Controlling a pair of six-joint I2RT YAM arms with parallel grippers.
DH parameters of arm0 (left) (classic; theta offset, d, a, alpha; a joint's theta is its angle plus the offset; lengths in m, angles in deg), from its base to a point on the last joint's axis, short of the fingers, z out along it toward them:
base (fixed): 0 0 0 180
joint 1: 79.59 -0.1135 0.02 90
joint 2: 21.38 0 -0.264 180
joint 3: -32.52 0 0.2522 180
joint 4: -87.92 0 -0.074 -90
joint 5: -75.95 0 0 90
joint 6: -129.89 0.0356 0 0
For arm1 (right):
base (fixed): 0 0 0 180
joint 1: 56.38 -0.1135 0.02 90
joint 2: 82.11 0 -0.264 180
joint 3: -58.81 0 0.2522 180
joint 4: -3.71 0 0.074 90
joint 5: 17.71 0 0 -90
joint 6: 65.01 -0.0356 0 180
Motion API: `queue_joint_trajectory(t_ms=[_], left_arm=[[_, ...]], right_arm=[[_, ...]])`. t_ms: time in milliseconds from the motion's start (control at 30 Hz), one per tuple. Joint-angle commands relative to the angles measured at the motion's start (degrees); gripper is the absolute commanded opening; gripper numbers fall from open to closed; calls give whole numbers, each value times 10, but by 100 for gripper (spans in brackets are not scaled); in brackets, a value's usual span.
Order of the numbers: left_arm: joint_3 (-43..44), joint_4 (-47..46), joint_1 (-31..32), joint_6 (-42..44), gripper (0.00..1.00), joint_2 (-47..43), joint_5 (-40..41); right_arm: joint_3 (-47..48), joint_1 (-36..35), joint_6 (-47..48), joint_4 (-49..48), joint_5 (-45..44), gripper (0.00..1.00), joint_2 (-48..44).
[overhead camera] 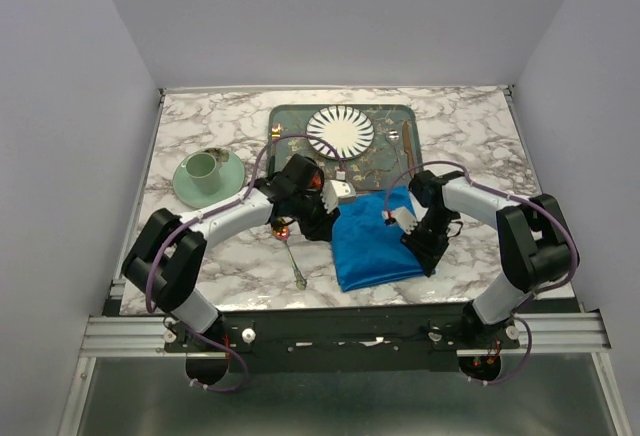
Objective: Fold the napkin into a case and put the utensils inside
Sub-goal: Turn over the upper triangle folded napkin at the center of the board, then rotate the lower triangle-folded napkin at the center of the board.
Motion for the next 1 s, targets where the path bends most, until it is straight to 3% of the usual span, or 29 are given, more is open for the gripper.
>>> queue_joint_trajectory(t_ms=[0,233,500,667,967], left_arm=[[24,-51,-56,-156,39,14,14],[84,-61,-60,-181,42,66,46],[164,-16,-48,-189,41,170,92],[178,22,-36,-178,39,204,113],[172,84,-30,-150,34,201,133]], right_arm=[[-7,-10,2,22,7,31,14],[-3,-18,32,64,53,31,13],[73,-1,31,119,117,38,-32],[102,29,-21,86,73,35,-8],[93,29,-9,47,-27,33,69]])
